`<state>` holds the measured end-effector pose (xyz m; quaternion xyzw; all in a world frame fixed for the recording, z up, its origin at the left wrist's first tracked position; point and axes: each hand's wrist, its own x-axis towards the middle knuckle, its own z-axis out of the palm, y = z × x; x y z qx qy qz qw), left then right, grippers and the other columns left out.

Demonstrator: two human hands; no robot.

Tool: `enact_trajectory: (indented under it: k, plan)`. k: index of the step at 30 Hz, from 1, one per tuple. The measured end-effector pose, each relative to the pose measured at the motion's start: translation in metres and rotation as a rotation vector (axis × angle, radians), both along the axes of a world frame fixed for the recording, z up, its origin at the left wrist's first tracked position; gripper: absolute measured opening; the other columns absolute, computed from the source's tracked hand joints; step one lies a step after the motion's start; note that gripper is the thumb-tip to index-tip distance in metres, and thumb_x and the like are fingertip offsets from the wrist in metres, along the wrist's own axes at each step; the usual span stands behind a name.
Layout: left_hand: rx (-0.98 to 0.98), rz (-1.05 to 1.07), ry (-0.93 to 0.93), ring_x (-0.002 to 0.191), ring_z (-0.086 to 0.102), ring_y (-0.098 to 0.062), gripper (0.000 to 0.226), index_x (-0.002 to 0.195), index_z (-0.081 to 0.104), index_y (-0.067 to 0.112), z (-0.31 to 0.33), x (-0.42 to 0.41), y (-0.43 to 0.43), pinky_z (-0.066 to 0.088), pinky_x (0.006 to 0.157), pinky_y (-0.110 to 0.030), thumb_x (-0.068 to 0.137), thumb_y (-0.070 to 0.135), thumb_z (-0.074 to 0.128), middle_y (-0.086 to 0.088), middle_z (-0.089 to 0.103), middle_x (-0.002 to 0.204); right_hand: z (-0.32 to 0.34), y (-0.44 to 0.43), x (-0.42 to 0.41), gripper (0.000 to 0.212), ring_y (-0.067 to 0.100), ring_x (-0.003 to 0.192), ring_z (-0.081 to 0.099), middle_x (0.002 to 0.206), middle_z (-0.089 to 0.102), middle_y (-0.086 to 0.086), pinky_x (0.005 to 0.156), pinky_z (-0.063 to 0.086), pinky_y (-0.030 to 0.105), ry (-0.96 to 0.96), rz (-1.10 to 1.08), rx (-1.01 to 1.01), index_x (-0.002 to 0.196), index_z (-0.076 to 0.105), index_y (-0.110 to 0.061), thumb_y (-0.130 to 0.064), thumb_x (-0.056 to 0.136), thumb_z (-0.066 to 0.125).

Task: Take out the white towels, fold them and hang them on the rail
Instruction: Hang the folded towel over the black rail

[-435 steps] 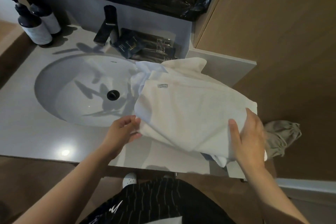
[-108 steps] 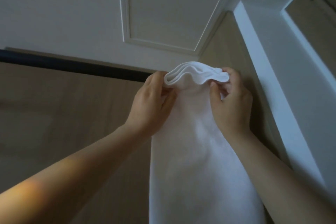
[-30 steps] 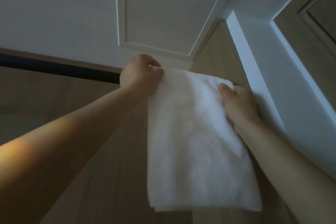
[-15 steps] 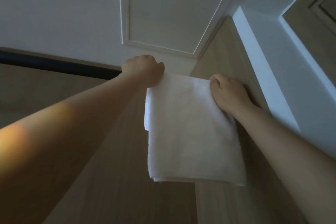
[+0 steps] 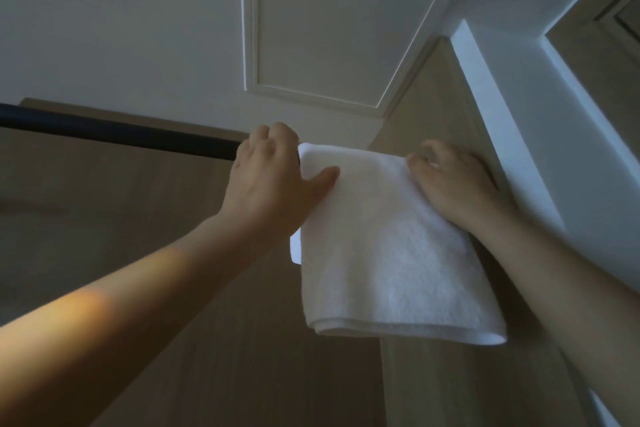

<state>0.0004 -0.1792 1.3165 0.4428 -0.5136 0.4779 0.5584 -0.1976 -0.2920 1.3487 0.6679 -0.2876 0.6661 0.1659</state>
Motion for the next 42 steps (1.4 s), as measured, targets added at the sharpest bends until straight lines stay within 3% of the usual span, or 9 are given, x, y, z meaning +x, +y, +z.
enact_trajectory:
  k: [2, 6, 8, 11, 15, 17, 26, 37, 42]
  plan:
    - [0.121, -0.084, 0.085, 0.084, 0.049, -0.009, 0.043, 0.101, 0.049, 0.021, -0.004, 0.003, -0.002, 0.037, 0.064, -0.021, 0.082, 0.058, 0.063, 0.008, 0.046, 0.099, -0.012, 0.001, -0.006, 0.053, 0.030, 0.117, 0.054, 0.133, 0.056, 0.012, 0.082, 0.036, 0.029, -0.101, -0.004, -0.027, 0.137, 0.049, -0.012, -0.043, 0.095, 0.043]
    - [0.291, -0.305, 0.161, 0.038, 0.033, -0.007, 0.051, 0.057, 0.047, 0.009, 0.000, 0.008, -0.007, 0.026, 0.038, -0.014, 0.087, 0.046, 0.064, 0.001, 0.043, 0.053, -0.032, -0.003, -0.013, 0.037, 0.019, 0.064, 0.051, 0.079, 0.053, 0.006, 0.054, 0.035, 0.027, -0.111, 0.132, 0.196, 0.085, 0.054, -0.013, -0.046, 0.095, 0.042]
    - [0.270, -0.384, 0.208, 0.047, 0.039, -0.016, 0.047, 0.066, 0.057, -0.008, 0.003, 0.007, -0.006, 0.029, 0.044, -0.022, 0.086, 0.034, 0.067, -0.009, 0.047, 0.058, -0.038, -0.004, -0.013, 0.041, 0.023, 0.084, 0.060, 0.097, 0.062, 0.006, 0.074, 0.050, 0.037, -0.091, 0.361, 0.427, 0.105, 0.060, -0.013, -0.049, 0.098, 0.043]
    - [0.227, -0.414, 0.216, 0.060, 0.045, -0.020, 0.036, 0.085, 0.065, -0.013, 0.007, 0.005, -0.002, 0.035, 0.056, -0.030, 0.084, 0.024, 0.065, -0.020, 0.058, 0.069, -0.041, -0.003, -0.012, 0.051, 0.030, 0.115, 0.057, 0.126, 0.060, 0.008, 0.105, 0.042, 0.050, -0.158, 0.630, 0.571, 0.134, 0.055, -0.011, -0.047, 0.097, 0.051]
    - [0.160, -0.377, 0.209, 0.063, 0.048, -0.018, 0.031, 0.081, 0.064, -0.010, 0.015, 0.003, -0.004, 0.036, 0.060, -0.030, 0.083, 0.020, 0.065, -0.015, 0.055, 0.070, -0.034, -0.003, -0.009, 0.028, 0.025, 0.086, 0.064, 0.095, 0.067, 0.007, 0.077, 0.054, 0.036, -0.274, 0.515, 0.374, 0.103, 0.067, -0.012, -0.036, 0.096, 0.057]
    - [0.105, -0.305, 0.206, 0.060, 0.047, -0.019, 0.032, 0.077, 0.062, -0.009, 0.025, 0.000, -0.003, 0.034, 0.056, -0.029, 0.085, 0.023, 0.064, -0.011, 0.051, 0.066, -0.025, -0.002, -0.007, 0.031, 0.022, 0.076, 0.062, 0.088, 0.068, 0.007, 0.060, 0.045, 0.027, -0.316, 0.457, 0.227, 0.100, 0.069, -0.007, -0.035, 0.096, 0.057]
    - [-0.043, 0.362, 0.026, 0.096, 0.048, -0.027, 0.042, 0.099, 0.059, 0.010, 0.049, -0.009, -0.018, 0.031, 0.074, -0.033, 0.098, 0.048, 0.042, -0.008, 0.051, 0.102, 0.012, -0.004, 0.011, 0.051, 0.038, 0.115, 0.058, 0.124, 0.063, 0.020, 0.091, 0.046, 0.039, -0.127, -0.272, 0.090, 0.126, 0.062, -0.006, -0.040, 0.105, 0.030]
    - [-0.114, 0.197, -0.002, 0.114, 0.043, -0.028, 0.053, 0.104, 0.058, 0.009, 0.020, 0.004, -0.027, 0.036, 0.090, -0.034, 0.090, 0.059, 0.049, -0.007, 0.047, 0.117, -0.008, -0.015, 0.010, 0.054, 0.037, 0.116, 0.057, 0.127, 0.061, 0.019, 0.091, 0.045, 0.038, -0.105, -0.082, 0.033, 0.133, 0.053, -0.002, -0.041, 0.105, 0.027]
    - [-0.123, 0.193, -0.006, 0.114, 0.043, -0.027, 0.052, 0.107, 0.059, 0.010, 0.020, 0.005, -0.027, 0.036, 0.088, -0.032, 0.089, 0.059, 0.052, -0.006, 0.048, 0.118, -0.036, -0.014, 0.001, 0.050, 0.018, 0.077, 0.058, 0.098, 0.062, 0.003, 0.056, 0.036, 0.027, -0.139, 0.153, 0.116, 0.122, 0.051, -0.007, -0.050, 0.101, 0.036]
